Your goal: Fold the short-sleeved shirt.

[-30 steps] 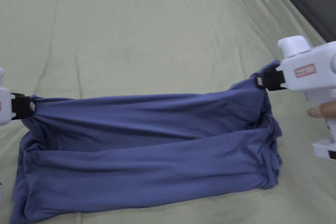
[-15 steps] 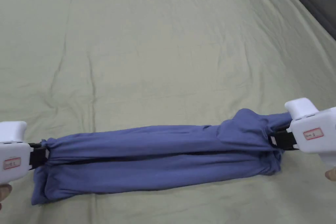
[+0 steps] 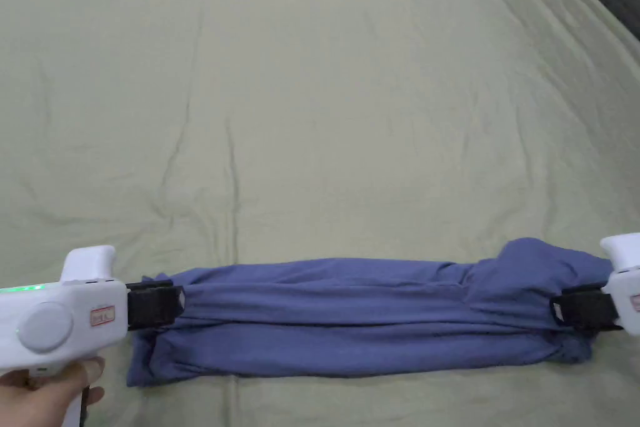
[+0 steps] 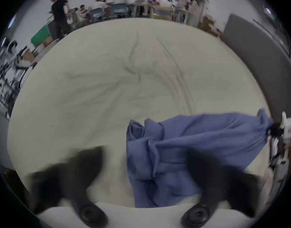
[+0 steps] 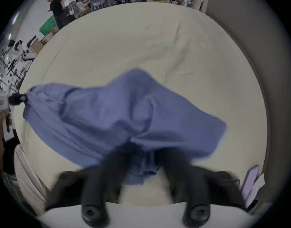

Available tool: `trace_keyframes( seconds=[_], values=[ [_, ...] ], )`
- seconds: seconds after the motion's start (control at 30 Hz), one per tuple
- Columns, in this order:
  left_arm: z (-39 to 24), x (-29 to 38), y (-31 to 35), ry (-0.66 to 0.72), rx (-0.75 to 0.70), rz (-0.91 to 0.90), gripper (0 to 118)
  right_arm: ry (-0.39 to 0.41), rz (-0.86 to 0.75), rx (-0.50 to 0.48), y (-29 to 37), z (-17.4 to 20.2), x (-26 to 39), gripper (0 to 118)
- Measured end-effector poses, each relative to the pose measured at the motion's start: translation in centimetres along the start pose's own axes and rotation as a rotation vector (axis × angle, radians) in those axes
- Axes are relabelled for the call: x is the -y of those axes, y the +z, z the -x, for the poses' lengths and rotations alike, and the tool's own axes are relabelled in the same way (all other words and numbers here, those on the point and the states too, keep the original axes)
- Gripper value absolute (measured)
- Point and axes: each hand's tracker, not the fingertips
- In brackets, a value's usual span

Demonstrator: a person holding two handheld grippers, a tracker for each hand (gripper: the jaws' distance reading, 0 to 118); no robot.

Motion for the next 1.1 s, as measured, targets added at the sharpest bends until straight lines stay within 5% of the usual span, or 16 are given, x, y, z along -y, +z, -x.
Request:
trace_keyframes(
  seconds=[0.03,0.1,0.23,0.27,0.3,0.33,0.37,0.4,0.57,0.6,0.63,0.67,0.9,1.1],
  values=[
    [-0.1,-0.4,2.0,0.038,0.124,-0.109,118,-0.022,-0.061,-0.006,1.7,0.0,0.0,117],
    [0.4,0.2,4.3,0.078,0.124,-0.141,118,-0.052,-0.237,-0.035,5.7,0.1,-0.2,117],
    [-0.8,1.3,5.4,-0.01,0.07,-0.09,118,-0.098,-0.292,-0.106,8.1,1.9,-0.3,117],
    [-1.1,2.0,4.8,-0.044,0.027,-0.041,118,-0.092,-0.286,-0.112,8.0,2.5,-0.1,111],
    [-1.3,2.6,4.4,-0.055,0.008,-0.006,114,-0.087,-0.283,-0.11,7.9,3.7,-0.1,89],
    [-0.5,3.1,4.1,-0.048,0.035,0.007,66,-0.073,-0.285,-0.105,7.6,4.6,0.1,20],
    [-0.4,3.6,3.7,-0.008,0.103,0.012,0,-0.053,-0.279,-0.097,7.1,5.5,0.3,2],
    [-0.1,4.0,3.0,0.041,0.141,0.018,0,-0.034,-0.271,-0.112,6.4,6.0,0.7,2],
    [3.8,3.6,1.7,0.239,0.487,0.001,3,-0.015,-0.237,-0.272,5.8,7.2,1.9,2],
    [5.2,3.2,1.3,0.296,0.611,-0.003,36,-0.01,-0.235,-0.3,5.8,7.3,2.0,2],
    [6.8,2.8,0.4,0.334,0.7,0.001,111,-0.012,-0.23,-0.326,5.8,7.4,1.9,2],
    [7.9,2.3,-0.9,0.377,0.716,0.043,118,-0.012,-0.231,-0.338,5.8,7.4,2.0,2],
    [11.8,1.9,-6.3,0.408,0.582,0.099,118,-0.013,-0.24,-0.398,6.5,7.3,2.1,2],
    [9.5,2.0,-8.6,0.359,0.671,0.098,118,0.018,-0.228,-0.426,6.4,8.2,2.0,2]
  ],
)
